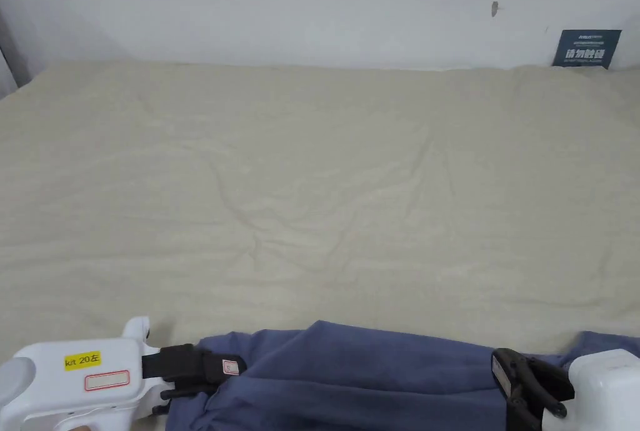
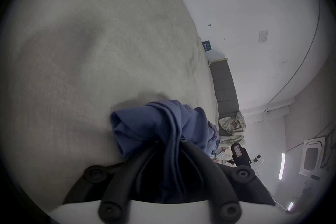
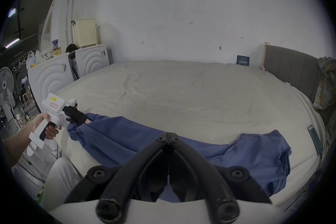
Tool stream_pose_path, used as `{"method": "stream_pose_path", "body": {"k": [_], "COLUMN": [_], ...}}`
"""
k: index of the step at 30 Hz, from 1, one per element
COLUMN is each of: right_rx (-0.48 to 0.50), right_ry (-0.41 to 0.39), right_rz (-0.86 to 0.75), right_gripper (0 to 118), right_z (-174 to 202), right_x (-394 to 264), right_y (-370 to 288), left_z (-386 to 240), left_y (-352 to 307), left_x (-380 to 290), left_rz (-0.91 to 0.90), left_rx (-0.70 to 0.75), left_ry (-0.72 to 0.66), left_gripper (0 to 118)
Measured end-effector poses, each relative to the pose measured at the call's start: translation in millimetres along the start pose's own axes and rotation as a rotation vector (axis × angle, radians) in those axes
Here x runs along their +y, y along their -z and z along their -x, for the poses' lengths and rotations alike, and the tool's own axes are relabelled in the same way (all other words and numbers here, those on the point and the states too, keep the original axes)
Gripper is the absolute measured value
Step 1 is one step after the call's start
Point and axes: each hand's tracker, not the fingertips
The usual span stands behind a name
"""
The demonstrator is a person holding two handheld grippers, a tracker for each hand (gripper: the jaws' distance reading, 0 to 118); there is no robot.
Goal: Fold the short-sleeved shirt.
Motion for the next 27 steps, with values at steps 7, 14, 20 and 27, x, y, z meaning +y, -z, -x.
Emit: {"method": "stream_pose_path", "body": {"k": [7, 14, 20, 27], "right_rx": [-0.008, -0.081, -0.12, -0.158], "right_ry": [0.012, -0.007, 0.047, 0.044], "right_rz": [0.043, 0.06, 0.069, 0.072], "right_gripper": [0, 0, 0, 0], "right_z": [-26.1, -55.4, -82.1, -96.1], "right_x": [-1.9, -12.9, -20.5, -17.8], "right_y": [-1.1, -17.1, -26.3, -35.0], "left_z": [-20.7, -51.1, -63.1, -86.5], "left_y": [-11.1, -22.0, -39.5, -78.6], "left_x": [-5.9, -11.2, -11.2, -14.9], "left_rz": [-0.003, -0.021, -0.035, -0.1], "left_rx": [0.151, 0.263, 0.376, 0.482], "left_ry": [0.069, 0.123, 0.173, 0.203], "left_gripper": [8, 8, 7, 7]}}
